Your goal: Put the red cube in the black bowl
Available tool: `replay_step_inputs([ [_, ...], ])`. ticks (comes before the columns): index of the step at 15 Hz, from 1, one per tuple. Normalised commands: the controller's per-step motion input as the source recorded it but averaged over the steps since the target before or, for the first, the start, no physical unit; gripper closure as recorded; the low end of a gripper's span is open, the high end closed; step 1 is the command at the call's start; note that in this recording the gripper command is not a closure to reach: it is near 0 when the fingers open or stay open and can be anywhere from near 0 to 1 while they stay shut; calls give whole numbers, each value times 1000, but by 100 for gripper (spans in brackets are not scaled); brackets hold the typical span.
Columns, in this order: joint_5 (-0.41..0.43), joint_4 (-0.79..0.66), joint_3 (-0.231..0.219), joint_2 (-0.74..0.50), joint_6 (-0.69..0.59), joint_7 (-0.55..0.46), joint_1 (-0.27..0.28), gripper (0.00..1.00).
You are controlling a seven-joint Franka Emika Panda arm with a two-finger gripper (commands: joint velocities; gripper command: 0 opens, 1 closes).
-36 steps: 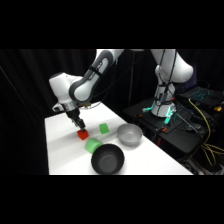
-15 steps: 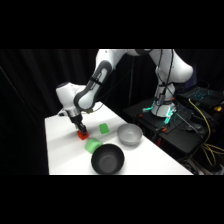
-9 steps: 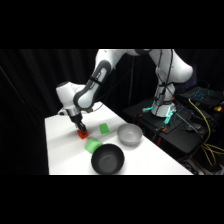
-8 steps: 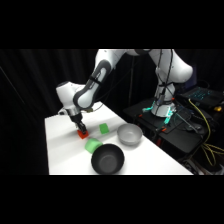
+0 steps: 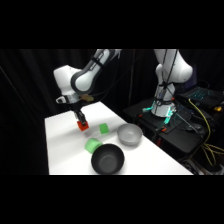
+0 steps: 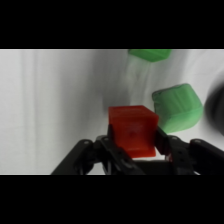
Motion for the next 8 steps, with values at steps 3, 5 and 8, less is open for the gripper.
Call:
replay_step_inputs([
  [3, 182, -391, -48, -599, -239, 300, 192, 100],
  [5, 190, -271, -40, -465, -187, 428, 276, 100],
  [8, 175, -118, -25, -297, -123, 566, 323, 100],
])
